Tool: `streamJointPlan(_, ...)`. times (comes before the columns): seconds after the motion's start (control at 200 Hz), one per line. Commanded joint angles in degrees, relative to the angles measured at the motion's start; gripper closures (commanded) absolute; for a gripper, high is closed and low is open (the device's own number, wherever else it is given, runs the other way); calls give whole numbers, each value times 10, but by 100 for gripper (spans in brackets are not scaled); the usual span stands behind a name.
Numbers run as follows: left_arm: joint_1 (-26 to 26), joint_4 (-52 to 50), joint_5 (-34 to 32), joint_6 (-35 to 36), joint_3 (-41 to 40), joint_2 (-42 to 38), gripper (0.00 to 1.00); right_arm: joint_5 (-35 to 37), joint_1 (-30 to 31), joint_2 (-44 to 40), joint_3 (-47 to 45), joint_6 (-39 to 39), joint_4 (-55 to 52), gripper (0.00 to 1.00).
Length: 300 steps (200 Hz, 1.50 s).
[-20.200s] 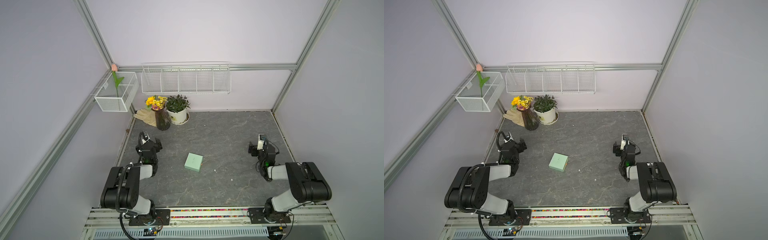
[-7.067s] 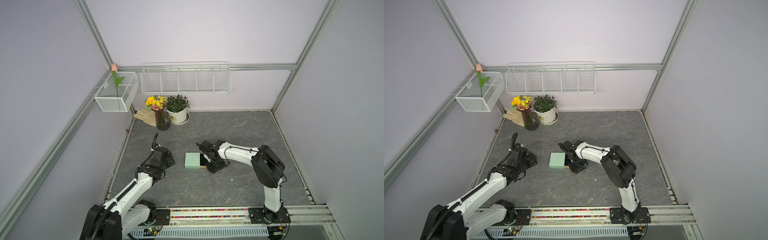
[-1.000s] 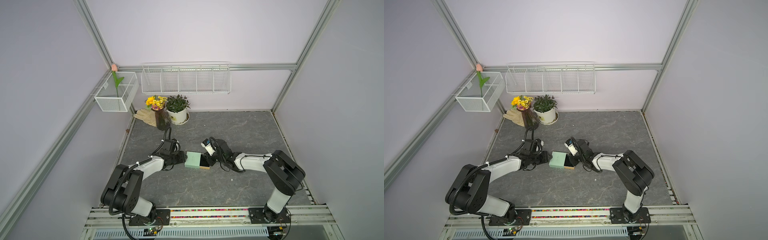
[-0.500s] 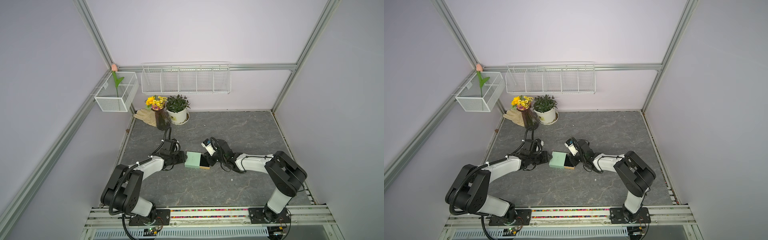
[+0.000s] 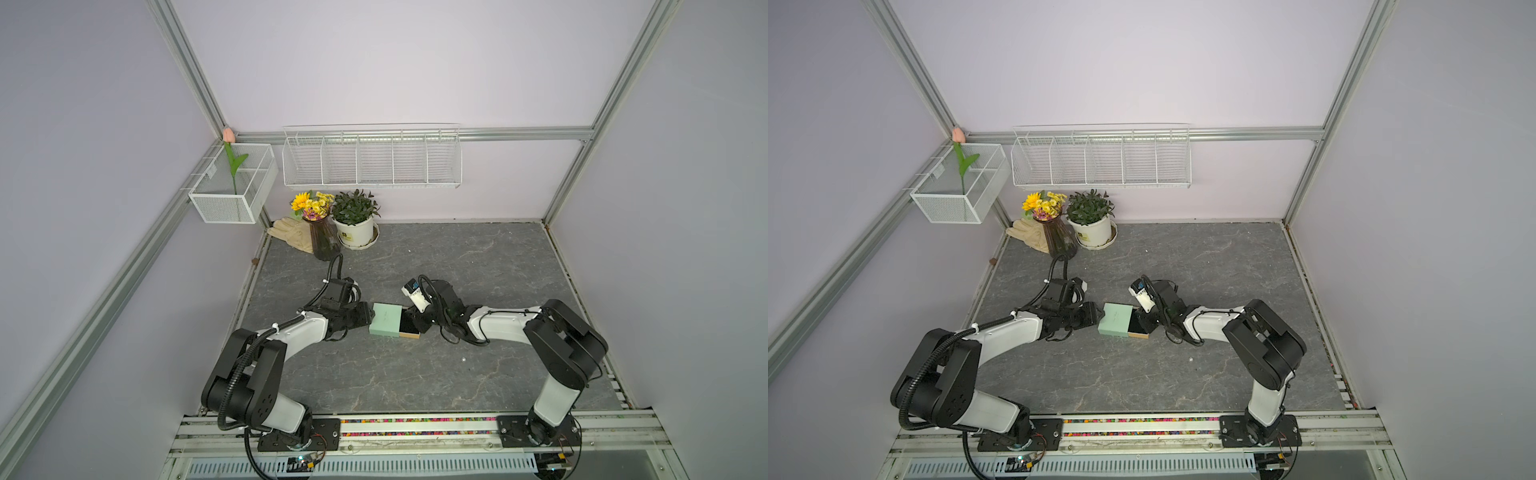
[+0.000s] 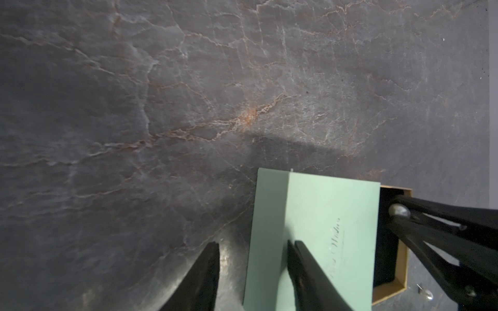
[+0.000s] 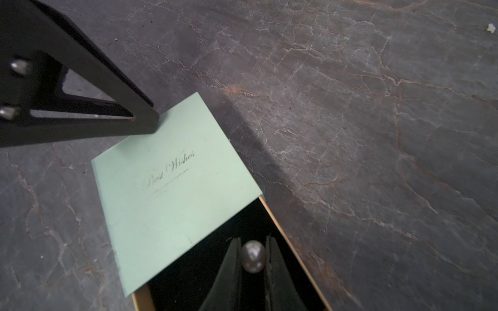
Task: Place the earrings into the drawer-style jewelry box
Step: Insert the earring into the inner lining.
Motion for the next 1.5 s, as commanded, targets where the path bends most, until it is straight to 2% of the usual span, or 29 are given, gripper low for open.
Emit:
streamJointPlan(0.0, -1, -17, -14, 4, 4, 6, 54, -2, 2, 13, 19, -10, -5, 93)
streamJointPlan(1.19, -2, -18, -12, 4, 5, 7, 54, 11, 7, 7, 8, -38, -34, 93)
streamJointPlan(1.495, -1, -11, -12, 3, 2, 10, 54, 16, 8, -17, 15, -44, -42, 93)
